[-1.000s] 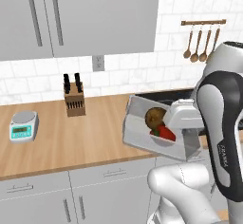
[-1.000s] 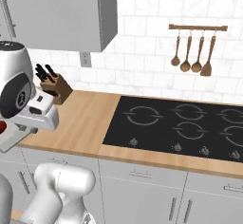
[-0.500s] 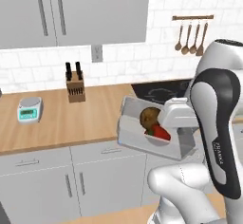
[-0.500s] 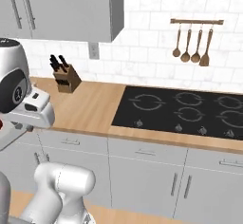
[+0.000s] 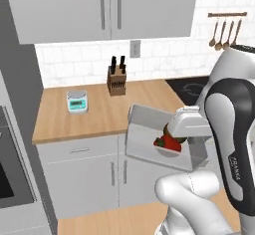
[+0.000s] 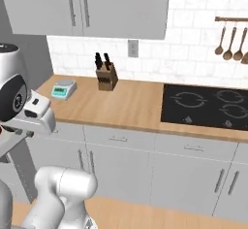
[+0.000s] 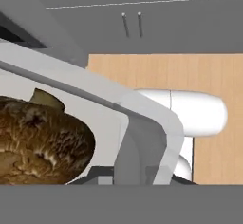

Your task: Take the meat container that has the fish and place it on the second highest rack of the freezer. Then take the vegetable container that has the bell pepper and mushroom and place it on the highest rack of the freezer.

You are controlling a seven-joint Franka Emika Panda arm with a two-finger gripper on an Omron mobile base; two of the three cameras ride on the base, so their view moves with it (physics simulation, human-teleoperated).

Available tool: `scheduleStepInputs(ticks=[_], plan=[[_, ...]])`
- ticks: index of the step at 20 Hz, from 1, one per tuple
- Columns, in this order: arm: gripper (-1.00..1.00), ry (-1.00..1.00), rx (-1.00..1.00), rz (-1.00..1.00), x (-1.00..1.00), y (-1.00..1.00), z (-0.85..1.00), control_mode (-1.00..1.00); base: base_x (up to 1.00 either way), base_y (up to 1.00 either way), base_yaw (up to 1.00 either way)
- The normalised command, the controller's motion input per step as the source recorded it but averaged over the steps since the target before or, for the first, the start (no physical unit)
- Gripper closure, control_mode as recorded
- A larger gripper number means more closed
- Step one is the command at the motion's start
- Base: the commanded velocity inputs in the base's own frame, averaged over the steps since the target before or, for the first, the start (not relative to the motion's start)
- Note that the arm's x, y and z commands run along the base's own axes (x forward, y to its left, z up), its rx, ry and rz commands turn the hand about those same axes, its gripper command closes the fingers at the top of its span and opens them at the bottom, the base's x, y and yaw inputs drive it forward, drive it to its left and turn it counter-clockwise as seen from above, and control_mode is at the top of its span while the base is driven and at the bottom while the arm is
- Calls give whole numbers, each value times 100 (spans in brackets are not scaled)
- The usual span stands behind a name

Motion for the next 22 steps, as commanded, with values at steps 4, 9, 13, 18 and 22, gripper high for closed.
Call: scheduleStepInputs(ticks=[4,9,13,18,22], plan=[[100,0,0,0,0,0,0,100,-13,100,0],[100,0,0,0,0,0,0,100,-11,100,-2],[100,0,0,0,0,0,0,100,-8,100,-4],[100,0,0,0,0,0,0,100,-8,100,-7],[100,0,0,0,0,0,0,100,-11,100,-10]])
